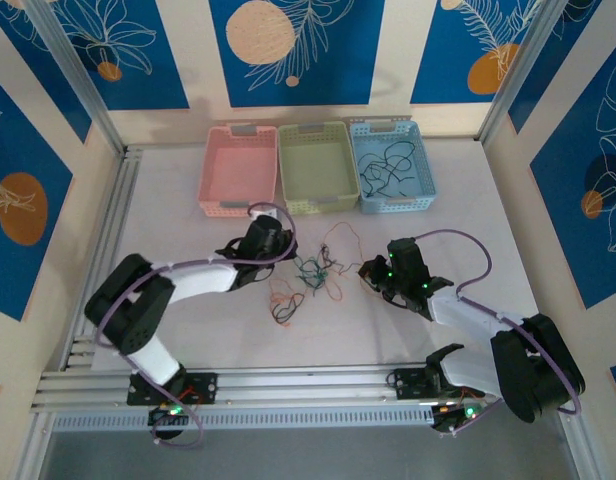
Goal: Untangle the cables
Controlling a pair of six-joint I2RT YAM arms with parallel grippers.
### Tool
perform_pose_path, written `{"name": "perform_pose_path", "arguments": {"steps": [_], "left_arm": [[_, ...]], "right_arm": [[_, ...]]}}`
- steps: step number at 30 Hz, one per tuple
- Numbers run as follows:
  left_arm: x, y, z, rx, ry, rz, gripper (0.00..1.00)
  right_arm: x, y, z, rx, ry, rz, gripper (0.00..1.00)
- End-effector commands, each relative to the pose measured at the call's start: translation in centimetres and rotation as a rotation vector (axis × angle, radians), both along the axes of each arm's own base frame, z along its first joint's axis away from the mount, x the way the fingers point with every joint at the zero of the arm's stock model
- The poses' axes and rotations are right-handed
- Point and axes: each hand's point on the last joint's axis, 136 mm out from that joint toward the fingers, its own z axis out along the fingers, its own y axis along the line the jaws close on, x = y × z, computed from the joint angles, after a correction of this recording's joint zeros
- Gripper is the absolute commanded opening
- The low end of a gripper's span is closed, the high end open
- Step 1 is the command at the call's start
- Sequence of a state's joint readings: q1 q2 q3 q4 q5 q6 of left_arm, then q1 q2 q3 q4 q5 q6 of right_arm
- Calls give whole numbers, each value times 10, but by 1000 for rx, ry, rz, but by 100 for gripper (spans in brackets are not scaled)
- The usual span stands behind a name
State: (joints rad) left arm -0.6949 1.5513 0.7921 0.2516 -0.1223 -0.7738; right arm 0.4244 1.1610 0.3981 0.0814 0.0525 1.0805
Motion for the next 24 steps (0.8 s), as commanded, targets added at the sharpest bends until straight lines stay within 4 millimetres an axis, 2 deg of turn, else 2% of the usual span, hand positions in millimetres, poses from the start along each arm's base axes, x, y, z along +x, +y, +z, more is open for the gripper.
{"name": "perform_pose_path", "arguments": {"steps": [1, 5, 7, 10, 13, 17, 24], "left_arm": [[-7, 33, 33, 84, -81, 16, 0], [-23, 82, 74, 141, -114, 50, 0], [-35, 119, 100, 145, -130, 92, 0], [-61, 173, 141, 186, -174, 165, 0], [-87, 210, 171, 264, -200, 228, 0], [-115, 234, 194, 326, -232, 273, 0], [-134, 257, 199, 449, -224, 311, 0]], "right_arm": [[3, 2, 10, 8, -31, 11, 0], [2, -6, 12, -37, -7, -11, 0], [-1, -16, 12, -113, 29, -39, 0], [-3, -27, 9, -119, 47, -85, 0], [-5, -37, 4, -102, 83, -125, 0], [-6, -50, -3, -47, 120, -188, 0], [-8, -67, -18, 79, 180, -284, 0]]}}
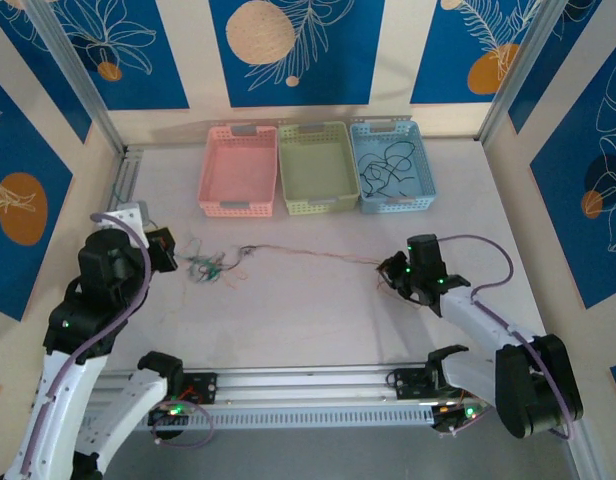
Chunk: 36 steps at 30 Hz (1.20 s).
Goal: Untangle the cables
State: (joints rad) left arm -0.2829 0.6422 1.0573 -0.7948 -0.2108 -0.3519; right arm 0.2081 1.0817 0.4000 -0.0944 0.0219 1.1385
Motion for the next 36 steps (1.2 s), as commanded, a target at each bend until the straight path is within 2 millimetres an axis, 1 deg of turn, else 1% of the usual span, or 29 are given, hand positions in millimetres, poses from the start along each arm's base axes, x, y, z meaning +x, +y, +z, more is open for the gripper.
{"name": "perform_pose_path", "arguments": {"steps": [1, 4, 7, 10, 13, 19, 20, 24, 28, 29, 30, 32, 33, 36], "left_arm": [[-15, 24, -2, 120, 33, 65, 0], [-16, 21, -6, 113, 37, 46, 0], [-11, 2, -17, 60, 53, -39, 0], [-7, -11, -32, 40, 95, -99, 0], [-6, -23, -41, 12, 109, -161, 0], [-7, -39, -61, -28, 143, -238, 0], [-7, -41, -63, -32, 149, -249, 0], [-6, -48, -59, -47, 137, -287, 0], [-5, -51, -64, -47, 153, -303, 0], [-5, -53, -65, -49, 154, -310, 0], [-5, -54, -66, -53, 156, -317, 0], [-6, -55, -66, -53, 154, -323, 0], [-6, -55, -66, -55, 153, -323, 0], [-6, -55, -67, -54, 152, -326, 0]], "right_arm": [[-9, -6, -13, 67, 53, -53, 0], [-7, -3, -11, 74, 41, -35, 0], [-5, 5, -5, 59, 8, 14, 0], [-4, 10, -2, 49, -6, 41, 0], [-3, 14, 2, 52, -19, 65, 0], [-4, 18, 13, 38, -60, 101, 0], [-5, 19, 17, 33, -71, 115, 0], [-10, 18, 28, -6, -96, 171, 0], [-20, 25, 38, -8, -117, 263, 0], [-22, 26, 40, -6, -119, 285, 3], [-25, 28, 43, -1, -119, 309, 10], [-31, 34, 50, 0, -127, 370, 28], [-35, 34, 53, -5, -120, 391, 34], [-42, 38, 67, -10, -132, 454, 41]]}}
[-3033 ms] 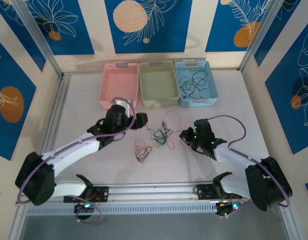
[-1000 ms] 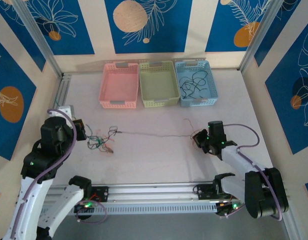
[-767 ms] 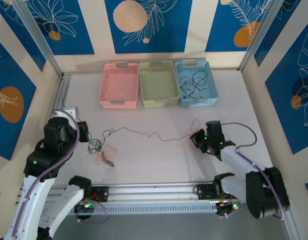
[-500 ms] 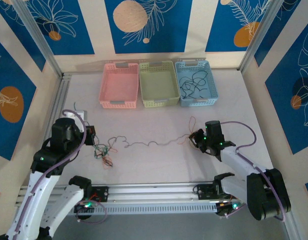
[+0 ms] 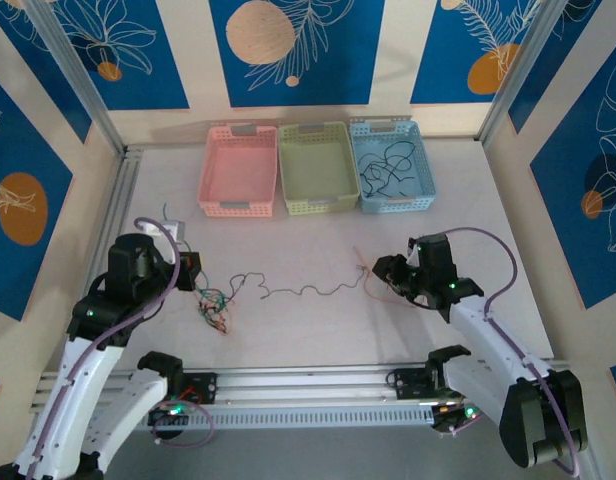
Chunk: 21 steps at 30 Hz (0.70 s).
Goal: Untangle the cables
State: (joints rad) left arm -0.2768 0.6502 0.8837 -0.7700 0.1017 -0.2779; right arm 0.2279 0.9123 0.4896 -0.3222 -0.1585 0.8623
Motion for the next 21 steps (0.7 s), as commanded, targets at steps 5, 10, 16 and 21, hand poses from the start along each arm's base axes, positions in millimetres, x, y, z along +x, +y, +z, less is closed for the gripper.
{"name": "perform_pose_path", "arguments": {"steps": [5, 10, 16, 21], "left_arm": [[1, -5, 3, -14, -27, -32, 0], [0, -5, 4, -20, -33, -35, 0], [0, -6, 4, -22, -35, -40, 0], [0, -5, 4, -20, -41, -38, 0]], "right_arm": [[-16, -3, 32, -74, -25, 115, 43], [-6, -16, 31, -184, 21, 91, 43], [7, -53, 15, -441, 154, 2, 42], [18, -56, -6, -474, 230, 22, 82]]}}
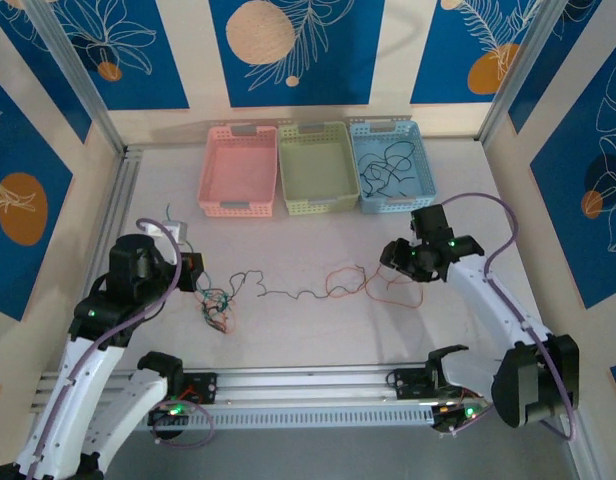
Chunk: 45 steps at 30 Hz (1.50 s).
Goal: Untangle the cables
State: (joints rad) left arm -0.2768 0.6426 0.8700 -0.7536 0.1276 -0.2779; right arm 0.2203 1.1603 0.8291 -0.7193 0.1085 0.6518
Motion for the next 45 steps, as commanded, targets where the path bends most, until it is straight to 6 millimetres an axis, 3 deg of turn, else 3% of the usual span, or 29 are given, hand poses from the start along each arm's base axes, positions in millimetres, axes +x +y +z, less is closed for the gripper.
{"name": "perform_pose_path", "arguments": {"steps": [1, 6, 13, 20, 23, 29, 32, 34, 37, 39, 40, 45], "left_arm": [[0, -1, 5, -4, -37, -17, 0], [0, -2, 5, -9, -37, -21, 0], [-1, -1, 7, -10, -44, -22, 0], [-1, -2, 6, -11, -45, -26, 0], [-1, -2, 6, -12, -43, -26, 0], [-2, -2, 6, -11, -46, -27, 0], [-2, -2, 6, -12, -45, -26, 0], [-2, -2, 7, -12, -47, -26, 0], [-2, -2, 6, -12, -44, -26, 0], [-1, -2, 6, -11, -42, -25, 0], [-1, -2, 6, -11, -43, -24, 0], [-1, -1, 6, -9, -43, -21, 0]], "right_arm": [[5, -13, -15, -119, 87, 11, 82], [24, -6, -37, -171, 166, 61, 82], [35, 14, -70, -177, 287, 125, 77], [42, 25, -84, -199, 340, 157, 64], [41, 28, -88, -195, 361, 168, 52], [43, 29, -92, -169, 372, 170, 17], [45, 26, -84, -182, 343, 163, 1], [50, 27, -63, -171, 269, 156, 0], [59, 38, 0, -121, 88, 172, 0], [65, 48, 56, -93, -79, 201, 0], [67, 56, 96, -65, -198, 225, 0], [63, 69, 244, 73, -615, 257, 0]]}}
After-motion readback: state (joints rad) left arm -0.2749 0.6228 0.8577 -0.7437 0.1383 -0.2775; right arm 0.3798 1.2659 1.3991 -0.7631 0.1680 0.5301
